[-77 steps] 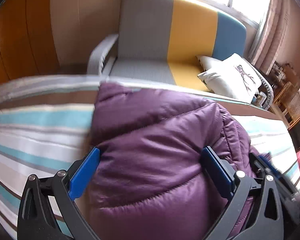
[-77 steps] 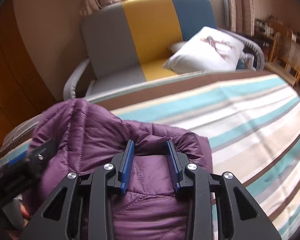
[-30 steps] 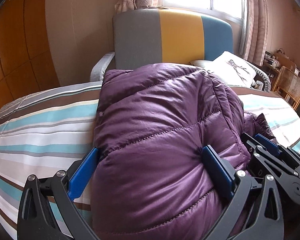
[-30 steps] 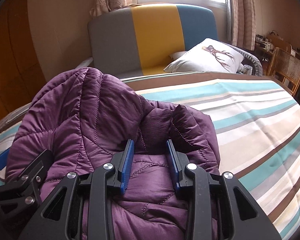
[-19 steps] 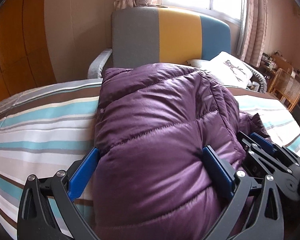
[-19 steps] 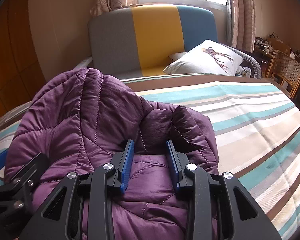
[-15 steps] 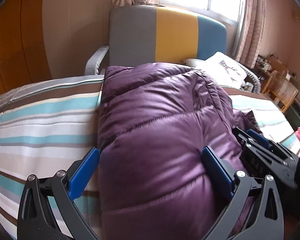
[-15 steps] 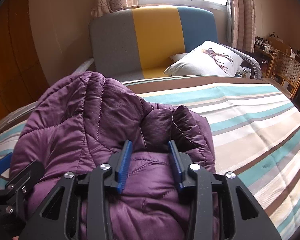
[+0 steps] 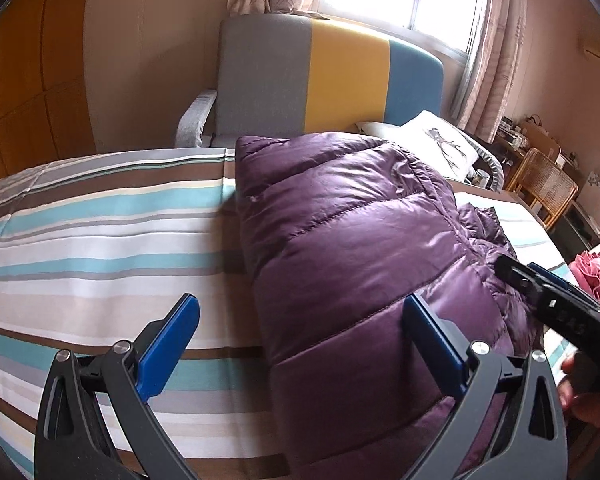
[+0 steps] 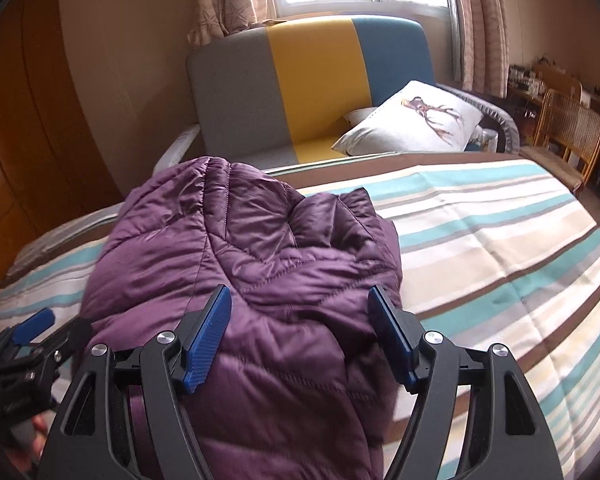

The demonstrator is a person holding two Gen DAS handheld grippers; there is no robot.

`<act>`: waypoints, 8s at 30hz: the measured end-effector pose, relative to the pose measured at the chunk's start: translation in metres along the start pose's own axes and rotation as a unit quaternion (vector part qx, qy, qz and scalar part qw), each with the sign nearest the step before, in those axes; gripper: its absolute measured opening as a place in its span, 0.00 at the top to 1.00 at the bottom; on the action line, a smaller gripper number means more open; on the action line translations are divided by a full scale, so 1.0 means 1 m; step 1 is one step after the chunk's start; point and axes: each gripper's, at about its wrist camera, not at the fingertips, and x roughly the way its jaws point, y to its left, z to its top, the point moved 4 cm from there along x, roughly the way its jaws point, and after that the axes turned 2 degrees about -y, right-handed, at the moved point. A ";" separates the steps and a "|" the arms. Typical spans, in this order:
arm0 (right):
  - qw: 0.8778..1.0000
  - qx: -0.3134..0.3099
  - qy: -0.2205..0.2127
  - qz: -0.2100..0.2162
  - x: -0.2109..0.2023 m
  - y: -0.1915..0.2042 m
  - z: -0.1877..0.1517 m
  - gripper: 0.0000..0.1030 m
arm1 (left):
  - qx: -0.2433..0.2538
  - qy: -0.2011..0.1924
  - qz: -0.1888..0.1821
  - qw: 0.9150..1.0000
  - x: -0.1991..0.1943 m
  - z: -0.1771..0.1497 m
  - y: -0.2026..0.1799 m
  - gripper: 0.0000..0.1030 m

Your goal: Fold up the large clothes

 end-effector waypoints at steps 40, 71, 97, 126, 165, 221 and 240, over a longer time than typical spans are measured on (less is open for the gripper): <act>0.943 0.222 0.105 0.223 0.069 -0.069 -0.031 0.68 | 0.003 0.119 -0.171 0.978 0.057 -0.007 -0.021 0.20; 0.932 0.167 -0.014 0.320 -0.026 0.043 -0.009 0.72 | 0.029 -0.038 -0.118 0.992 -0.082 0.043 0.065 0.45; 0.924 0.152 0.091 0.339 0.094 0.176 -0.014 0.72 | -0.041 -0.002 -0.019 0.999 -0.034 0.037 0.256 0.44; 0.972 0.067 0.074 0.212 0.053 0.182 -0.048 0.53 | -0.014 -0.031 0.055 0.998 -0.062 -0.008 0.242 0.15; 0.986 -0.114 -0.055 0.111 -0.136 0.160 -0.121 0.03 | -0.039 -0.080 0.160 0.983 -0.210 -0.084 0.185 0.02; 0.986 -0.107 -0.047 0.122 -0.142 0.167 -0.116 0.03 | -0.056 -0.085 0.150 0.983 -0.219 -0.090 0.176 0.02; 0.986 -0.108 -0.045 0.123 -0.142 0.166 -0.117 0.03 | -0.065 -0.081 0.146 0.984 -0.218 -0.091 0.175 0.02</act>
